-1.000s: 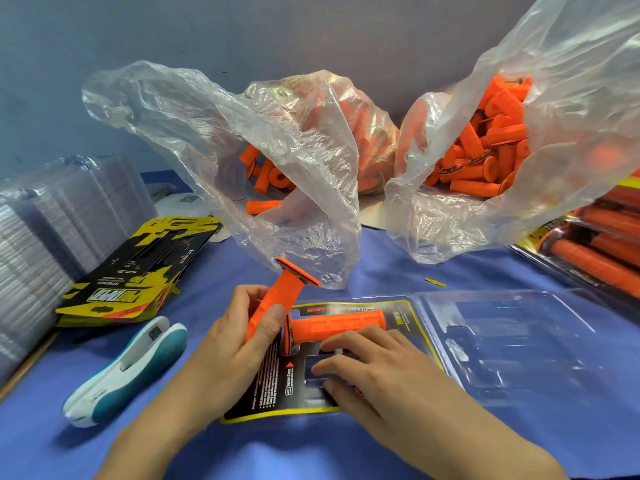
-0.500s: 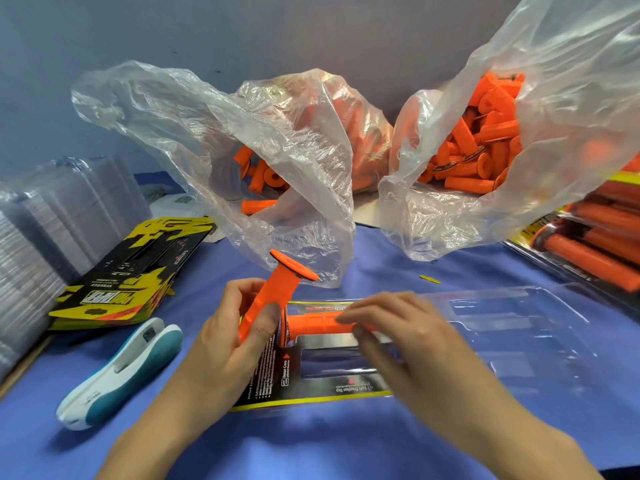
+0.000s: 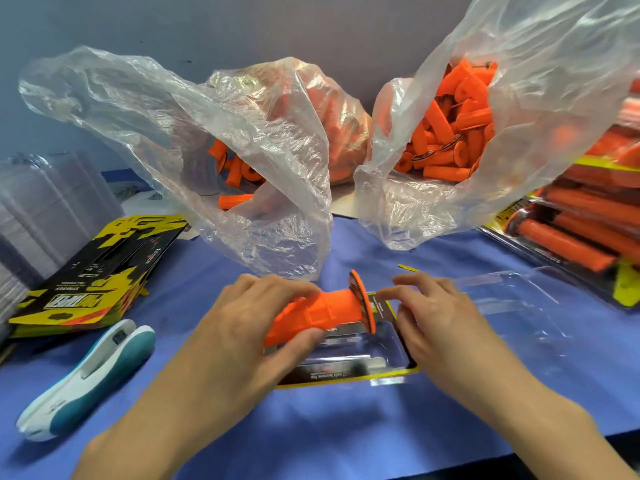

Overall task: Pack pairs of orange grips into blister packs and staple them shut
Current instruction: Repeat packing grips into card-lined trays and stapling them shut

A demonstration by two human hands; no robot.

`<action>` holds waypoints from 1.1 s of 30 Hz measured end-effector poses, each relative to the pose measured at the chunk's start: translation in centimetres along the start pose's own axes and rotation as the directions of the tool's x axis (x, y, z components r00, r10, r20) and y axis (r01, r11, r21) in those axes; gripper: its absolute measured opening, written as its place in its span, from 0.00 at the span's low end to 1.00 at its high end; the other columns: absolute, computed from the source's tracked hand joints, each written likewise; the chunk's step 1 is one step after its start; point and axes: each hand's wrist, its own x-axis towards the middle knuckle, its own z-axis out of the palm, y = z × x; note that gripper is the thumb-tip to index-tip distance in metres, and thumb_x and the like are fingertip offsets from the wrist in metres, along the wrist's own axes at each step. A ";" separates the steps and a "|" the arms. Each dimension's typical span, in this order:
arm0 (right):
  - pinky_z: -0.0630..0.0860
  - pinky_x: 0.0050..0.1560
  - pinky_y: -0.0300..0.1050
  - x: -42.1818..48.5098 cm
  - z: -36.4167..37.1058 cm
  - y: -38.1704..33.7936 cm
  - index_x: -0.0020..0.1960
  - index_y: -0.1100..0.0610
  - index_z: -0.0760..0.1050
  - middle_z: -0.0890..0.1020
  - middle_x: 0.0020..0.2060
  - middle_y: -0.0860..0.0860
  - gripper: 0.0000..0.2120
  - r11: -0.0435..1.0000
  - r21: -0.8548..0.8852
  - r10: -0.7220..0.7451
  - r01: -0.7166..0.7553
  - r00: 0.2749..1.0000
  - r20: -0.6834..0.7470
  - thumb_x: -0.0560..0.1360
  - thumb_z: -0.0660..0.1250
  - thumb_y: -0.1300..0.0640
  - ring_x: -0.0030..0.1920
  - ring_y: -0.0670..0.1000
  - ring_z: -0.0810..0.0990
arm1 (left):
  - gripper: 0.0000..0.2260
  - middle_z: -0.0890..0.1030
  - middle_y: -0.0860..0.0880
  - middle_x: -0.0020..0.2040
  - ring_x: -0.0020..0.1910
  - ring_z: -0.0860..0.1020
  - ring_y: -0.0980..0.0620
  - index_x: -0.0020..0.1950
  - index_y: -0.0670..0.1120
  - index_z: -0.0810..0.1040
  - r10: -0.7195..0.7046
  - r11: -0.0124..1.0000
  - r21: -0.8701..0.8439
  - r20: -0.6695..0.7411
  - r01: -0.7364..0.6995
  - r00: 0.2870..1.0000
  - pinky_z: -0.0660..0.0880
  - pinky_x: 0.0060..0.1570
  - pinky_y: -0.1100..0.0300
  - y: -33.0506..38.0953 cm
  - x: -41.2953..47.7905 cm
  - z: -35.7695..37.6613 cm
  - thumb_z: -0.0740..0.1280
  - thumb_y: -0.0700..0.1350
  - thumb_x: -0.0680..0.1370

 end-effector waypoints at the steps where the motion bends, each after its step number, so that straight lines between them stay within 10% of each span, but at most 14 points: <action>1: 0.67 0.66 0.53 -0.1 0.1 0.1 0.66 0.48 0.75 0.72 0.69 0.50 0.17 1.000 -0.017 0.000 0.000 1.000 0.025 0.80 0.57 0.58 0.67 0.56 0.70 | 0.16 0.73 0.68 0.51 0.51 0.71 0.62 0.61 0.58 0.75 0.018 1.000 0.009 0.021 -0.018 1.000 0.66 0.53 0.67 0.4 0.2 0.4 0.62 0.61 0.76; 33: 0.58 0.74 0.47 -1.0 0.6 1.3 0.70 0.48 0.71 0.61 0.75 0.51 0.20 0.998 0.067 -0.004 0.003 1.000 0.025 0.80 0.55 0.59 0.75 0.53 0.58 | 0.13 0.76 0.64 0.56 0.57 0.73 0.60 0.61 0.59 0.75 0.047 0.999 0.019 0.101 -0.049 0.994 0.66 0.59 0.60 1.1 -0.3 3.8 0.58 0.59 0.80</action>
